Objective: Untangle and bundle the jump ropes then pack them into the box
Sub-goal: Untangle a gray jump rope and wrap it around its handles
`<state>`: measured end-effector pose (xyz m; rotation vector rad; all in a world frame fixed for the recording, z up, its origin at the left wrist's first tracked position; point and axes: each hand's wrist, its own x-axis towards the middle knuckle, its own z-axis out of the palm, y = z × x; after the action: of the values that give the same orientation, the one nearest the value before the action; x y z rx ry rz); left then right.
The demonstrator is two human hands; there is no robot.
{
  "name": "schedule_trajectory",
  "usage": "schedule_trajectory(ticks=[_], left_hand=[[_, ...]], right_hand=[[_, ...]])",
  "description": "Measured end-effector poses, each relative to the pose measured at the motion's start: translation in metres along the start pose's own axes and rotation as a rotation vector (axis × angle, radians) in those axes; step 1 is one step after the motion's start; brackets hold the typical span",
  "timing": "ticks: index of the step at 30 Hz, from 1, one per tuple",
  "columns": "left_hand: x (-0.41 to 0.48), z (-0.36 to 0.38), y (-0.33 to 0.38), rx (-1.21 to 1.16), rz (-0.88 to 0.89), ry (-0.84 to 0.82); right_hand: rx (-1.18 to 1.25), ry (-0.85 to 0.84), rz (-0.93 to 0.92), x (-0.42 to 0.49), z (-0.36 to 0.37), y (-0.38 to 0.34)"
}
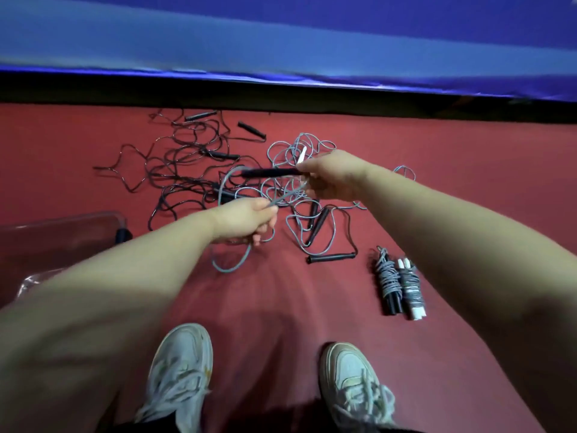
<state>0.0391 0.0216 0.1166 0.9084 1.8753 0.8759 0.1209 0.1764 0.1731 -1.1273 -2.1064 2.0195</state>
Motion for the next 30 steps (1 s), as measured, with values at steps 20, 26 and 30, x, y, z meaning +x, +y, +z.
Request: schedule_trajectory(ticks=[20,26,30], left_hand=[[-0.072,-0.018,0.174,-1.039,0.269,0.158],[-0.071,-0.055,0.132,-1.062,0.151,0.314],[-0.065,-0.070,0.058,-0.893,-0.227,0.385]], right_hand=[[-0.401,-0.031,-0.190,-0.023,0.061,0.061],[-0.373,0.203,-0.271,-0.017,0.047,0.035],[-0.394,0.487,-0.413,-0.041,0.011,-0.015]])
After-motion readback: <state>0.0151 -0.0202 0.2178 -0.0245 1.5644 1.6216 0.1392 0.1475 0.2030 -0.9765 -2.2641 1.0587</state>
